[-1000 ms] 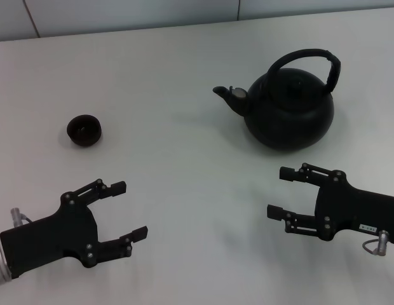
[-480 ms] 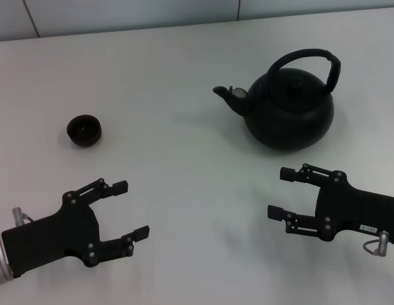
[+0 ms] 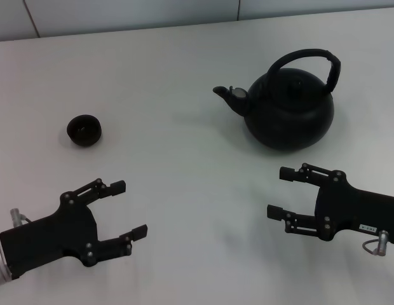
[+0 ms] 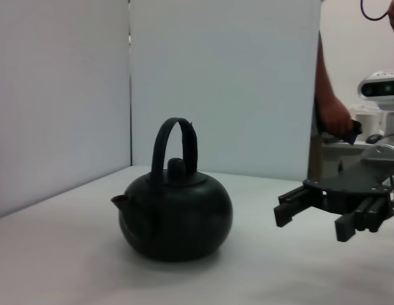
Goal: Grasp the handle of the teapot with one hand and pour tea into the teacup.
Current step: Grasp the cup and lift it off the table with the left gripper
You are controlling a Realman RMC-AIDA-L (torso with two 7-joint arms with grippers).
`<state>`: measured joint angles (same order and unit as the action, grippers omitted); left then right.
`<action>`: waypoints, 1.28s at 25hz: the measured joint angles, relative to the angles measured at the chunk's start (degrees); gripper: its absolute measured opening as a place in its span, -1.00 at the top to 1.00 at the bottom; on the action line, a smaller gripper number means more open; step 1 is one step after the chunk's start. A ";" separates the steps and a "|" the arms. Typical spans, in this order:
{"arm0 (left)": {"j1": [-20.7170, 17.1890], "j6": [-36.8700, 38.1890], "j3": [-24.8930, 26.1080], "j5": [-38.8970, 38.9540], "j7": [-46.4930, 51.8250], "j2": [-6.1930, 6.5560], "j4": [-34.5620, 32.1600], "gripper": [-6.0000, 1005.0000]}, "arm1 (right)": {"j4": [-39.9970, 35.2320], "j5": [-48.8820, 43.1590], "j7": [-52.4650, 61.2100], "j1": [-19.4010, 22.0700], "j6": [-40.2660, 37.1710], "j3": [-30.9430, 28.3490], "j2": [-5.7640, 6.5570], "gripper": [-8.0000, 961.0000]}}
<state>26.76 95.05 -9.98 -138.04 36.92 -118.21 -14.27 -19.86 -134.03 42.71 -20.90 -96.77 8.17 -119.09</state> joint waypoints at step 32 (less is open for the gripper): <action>-2.36 -14.42 31.31 -0.15 -6.24 -0.28 6.01 -0.70 | -0.21 0.36 0.00 -0.30 -0.20 -0.38 0.00 -0.61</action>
<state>24.40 80.63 21.33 -138.19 30.68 -118.49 -8.26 -20.07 -133.67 42.71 -21.20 -96.97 7.79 -119.09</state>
